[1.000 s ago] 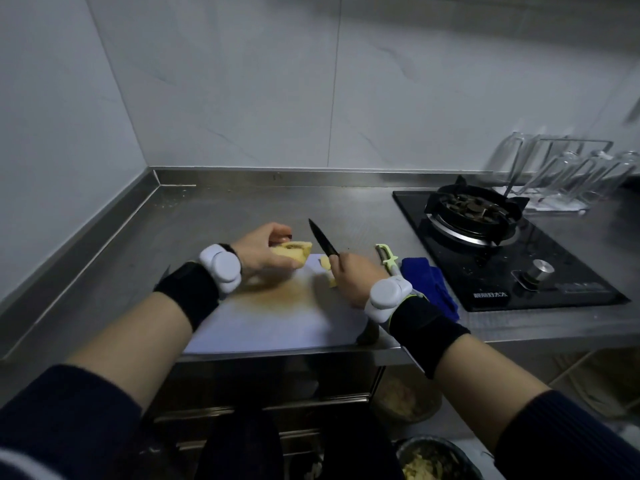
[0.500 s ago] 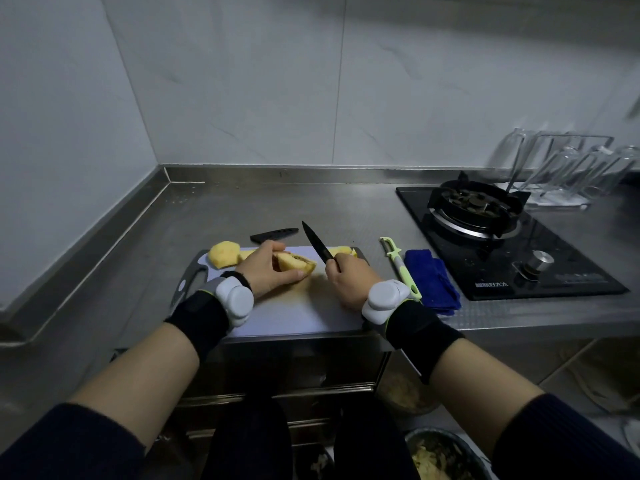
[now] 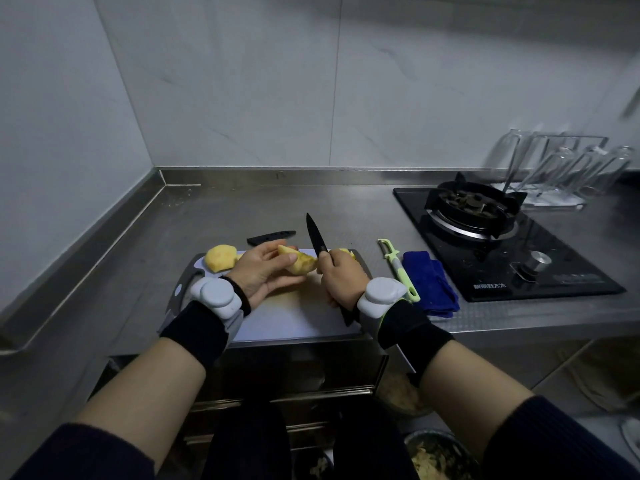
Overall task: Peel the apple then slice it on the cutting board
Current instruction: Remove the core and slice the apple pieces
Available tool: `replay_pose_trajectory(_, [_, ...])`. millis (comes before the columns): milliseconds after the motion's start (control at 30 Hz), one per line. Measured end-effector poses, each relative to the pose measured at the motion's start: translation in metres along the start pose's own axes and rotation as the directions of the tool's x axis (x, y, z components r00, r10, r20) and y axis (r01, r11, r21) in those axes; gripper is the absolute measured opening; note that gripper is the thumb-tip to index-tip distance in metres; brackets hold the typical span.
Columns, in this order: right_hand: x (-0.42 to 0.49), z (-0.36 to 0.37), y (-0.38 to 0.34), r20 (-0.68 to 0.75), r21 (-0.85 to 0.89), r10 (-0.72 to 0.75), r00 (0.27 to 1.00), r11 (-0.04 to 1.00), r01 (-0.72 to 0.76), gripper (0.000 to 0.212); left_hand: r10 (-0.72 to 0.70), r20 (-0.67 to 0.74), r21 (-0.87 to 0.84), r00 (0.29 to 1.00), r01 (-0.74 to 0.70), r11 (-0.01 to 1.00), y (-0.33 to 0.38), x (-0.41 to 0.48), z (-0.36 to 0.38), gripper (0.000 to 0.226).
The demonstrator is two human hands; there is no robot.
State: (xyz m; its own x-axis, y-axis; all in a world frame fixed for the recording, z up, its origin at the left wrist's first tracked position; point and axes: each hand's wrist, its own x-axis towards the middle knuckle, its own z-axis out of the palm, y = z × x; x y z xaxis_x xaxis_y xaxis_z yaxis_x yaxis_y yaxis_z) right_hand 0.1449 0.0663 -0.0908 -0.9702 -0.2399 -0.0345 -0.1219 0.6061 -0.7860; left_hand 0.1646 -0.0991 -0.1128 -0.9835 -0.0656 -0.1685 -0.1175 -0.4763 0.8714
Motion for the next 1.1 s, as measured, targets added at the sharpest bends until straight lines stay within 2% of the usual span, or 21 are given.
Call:
replay_pose_trajectory(100, [0.000, -0.003, -0.004, 0.015, 0.066, 0.012, 1.000, 0.998, -0.013, 0.037, 0.006, 0.007, -0.087, 1.000, -0.005, 0.996, -0.001, 0.000, 0.005, 0.046])
replay_pose_trajectory(300, [0.000, -0.005, -0.002, 0.028, 0.075, 0.003, 1.000, 0.997, -0.006, 0.043, 0.022, 0.019, -0.195, 1.000, -0.018, 0.981, -0.007, 0.003, 0.016, 0.046])
replay_pose_trajectory(400, [0.001, 0.000, 0.002, 0.012, -0.020, -0.025, 1.000, 0.999, 0.026, 0.048, 0.026, 0.012, -0.206, 1.000, -0.023, 0.978, -0.011, 0.007, 0.020, 0.050])
replay_pose_trajectory(467, [0.001, 0.002, 0.003, 0.008, -0.096, -0.055, 0.998, 0.994, 0.055, 0.047, 0.022, 0.009, -0.206, 1.000, -0.019, 0.978, -0.013, 0.010, 0.021, 0.042])
replay_pose_trajectory(567, [0.004, 0.007, 0.004, 0.058, -0.097, -0.070, 0.996, 0.992, 0.075, 0.045, 0.018, 0.005, -0.221, 1.000, -0.016, 0.975, -0.016, 0.015, 0.020, 0.032])
replay_pose_trajectory(733, [0.008, 0.010, 0.001, 0.104, -0.155, -0.093, 0.990, 0.982, 0.108, 0.047, 0.024, 0.001, -0.203, 1.000, -0.023, 0.979, -0.014, 0.016, 0.017, 0.046])
replay_pose_trajectory(900, [0.022, -0.008, -0.002, 0.117, -0.192, -0.095, 0.989, 0.974, 0.116, 0.040, 0.037, -0.038, -0.265, 0.999, -0.046, 0.963, -0.015, 0.021, 0.016, 0.026])
replay_pose_trajectory(1000, [0.028, -0.025, -0.003, 0.050, -0.212, -0.064, 0.997, 0.975, 0.073, 0.033, 0.040, -0.032, -0.288, 0.999, -0.048, 0.956, -0.014, 0.021, 0.011, 0.041])
replay_pose_trajectory(1100, [0.027, -0.030, 0.001, 0.023, -0.348, -0.136, 0.990, 0.928, 0.135, 0.028, 0.042, -0.015, -0.232, 0.999, -0.044, 0.972, -0.014, 0.021, 0.015, 0.062])
